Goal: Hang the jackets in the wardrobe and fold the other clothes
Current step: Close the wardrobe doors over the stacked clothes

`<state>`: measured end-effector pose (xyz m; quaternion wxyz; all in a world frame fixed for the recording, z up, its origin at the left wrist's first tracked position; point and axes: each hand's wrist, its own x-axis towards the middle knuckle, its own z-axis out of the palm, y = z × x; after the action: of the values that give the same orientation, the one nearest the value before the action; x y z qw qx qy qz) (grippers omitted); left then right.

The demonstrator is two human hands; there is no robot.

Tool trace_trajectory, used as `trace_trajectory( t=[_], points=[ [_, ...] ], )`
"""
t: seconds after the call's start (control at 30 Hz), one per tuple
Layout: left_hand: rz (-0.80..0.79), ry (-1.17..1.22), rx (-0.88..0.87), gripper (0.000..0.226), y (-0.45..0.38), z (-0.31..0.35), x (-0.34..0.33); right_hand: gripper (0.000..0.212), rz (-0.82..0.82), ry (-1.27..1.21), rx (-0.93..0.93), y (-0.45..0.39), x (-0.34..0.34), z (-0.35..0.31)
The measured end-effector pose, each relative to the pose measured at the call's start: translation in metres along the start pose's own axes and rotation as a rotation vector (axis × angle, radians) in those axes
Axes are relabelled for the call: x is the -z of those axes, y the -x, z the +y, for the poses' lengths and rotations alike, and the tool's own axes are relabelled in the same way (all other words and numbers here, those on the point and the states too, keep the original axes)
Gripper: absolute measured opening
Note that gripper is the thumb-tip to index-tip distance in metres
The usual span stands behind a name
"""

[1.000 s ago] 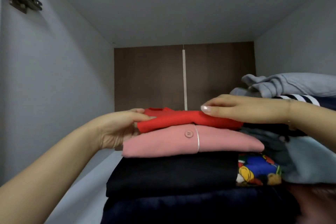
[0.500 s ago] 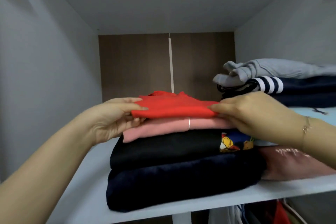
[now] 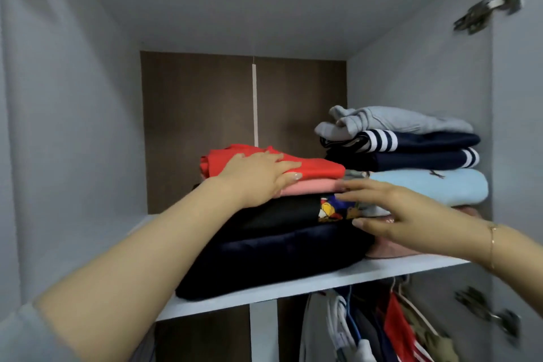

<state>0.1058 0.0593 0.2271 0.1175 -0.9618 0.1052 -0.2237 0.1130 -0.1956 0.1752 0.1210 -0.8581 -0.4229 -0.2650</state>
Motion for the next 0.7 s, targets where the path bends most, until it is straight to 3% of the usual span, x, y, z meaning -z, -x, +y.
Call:
trace_trajectory(
  t=[0.17,0.3,0.37,0.47,0.53,0.7],
  points=[
    [0.000,0.279,-0.043,0.047,-0.001,-0.031,-0.014,0.041,-0.071,0.012,-0.087,0.061,0.006,-0.008],
    [-0.008,0.245,-0.005,0.058,0.016,-0.013,-0.004,0.032,0.017,-0.104,-0.187,0.099,0.023,-0.025],
    [0.104,0.245,0.057,0.058,0.038,0.012,-0.002,0.027,0.073,-0.248,-0.251,0.123,0.030,-0.031],
    [0.249,0.447,0.031,0.048,0.079,0.064,-0.008,0.022,0.164,-0.449,-0.309,0.159,0.039,-0.030],
    [0.282,0.644,0.023,0.040,0.104,0.104,-0.011,0.022,0.234,-0.564,-0.341,0.181,0.046,-0.024],
    [0.264,1.052,0.204,0.030,0.150,0.221,0.003,0.024,0.362,-0.756,-0.357,0.243,0.065,-0.018]
  ],
)
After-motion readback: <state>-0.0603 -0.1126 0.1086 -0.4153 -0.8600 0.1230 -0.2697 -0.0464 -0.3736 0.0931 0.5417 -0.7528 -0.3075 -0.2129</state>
